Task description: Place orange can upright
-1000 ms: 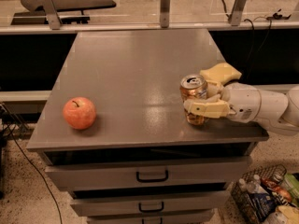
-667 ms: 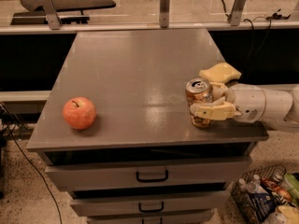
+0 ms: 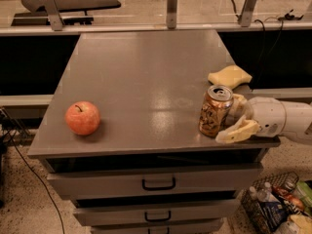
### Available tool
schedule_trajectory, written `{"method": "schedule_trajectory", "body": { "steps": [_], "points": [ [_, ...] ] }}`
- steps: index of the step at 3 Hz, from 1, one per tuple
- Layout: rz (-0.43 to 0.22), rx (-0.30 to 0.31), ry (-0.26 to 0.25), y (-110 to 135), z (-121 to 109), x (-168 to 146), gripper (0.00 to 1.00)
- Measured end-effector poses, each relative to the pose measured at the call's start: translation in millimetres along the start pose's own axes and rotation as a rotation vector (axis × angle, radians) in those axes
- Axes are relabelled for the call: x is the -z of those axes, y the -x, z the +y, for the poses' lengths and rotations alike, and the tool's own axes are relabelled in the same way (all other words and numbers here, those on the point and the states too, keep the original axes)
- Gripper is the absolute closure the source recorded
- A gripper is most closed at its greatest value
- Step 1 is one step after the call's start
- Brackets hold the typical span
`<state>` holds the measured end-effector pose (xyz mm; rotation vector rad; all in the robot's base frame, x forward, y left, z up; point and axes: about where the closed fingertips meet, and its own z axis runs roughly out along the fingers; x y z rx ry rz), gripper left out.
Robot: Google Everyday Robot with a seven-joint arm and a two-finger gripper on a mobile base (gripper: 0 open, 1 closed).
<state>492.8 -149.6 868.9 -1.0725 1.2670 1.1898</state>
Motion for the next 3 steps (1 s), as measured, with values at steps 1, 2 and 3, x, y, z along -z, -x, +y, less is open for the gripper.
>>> {"method": "schedule_trajectory", "body": {
  "steps": [1,2,3],
  "points": [
    [0.042,-0.008,-0.007,4,3,18,0.00],
    [0.104,0.007,-0.033,33,2,51,0.00],
    [0.125,0.053,-0.127,84,3,102,0.00]
  ]
}}
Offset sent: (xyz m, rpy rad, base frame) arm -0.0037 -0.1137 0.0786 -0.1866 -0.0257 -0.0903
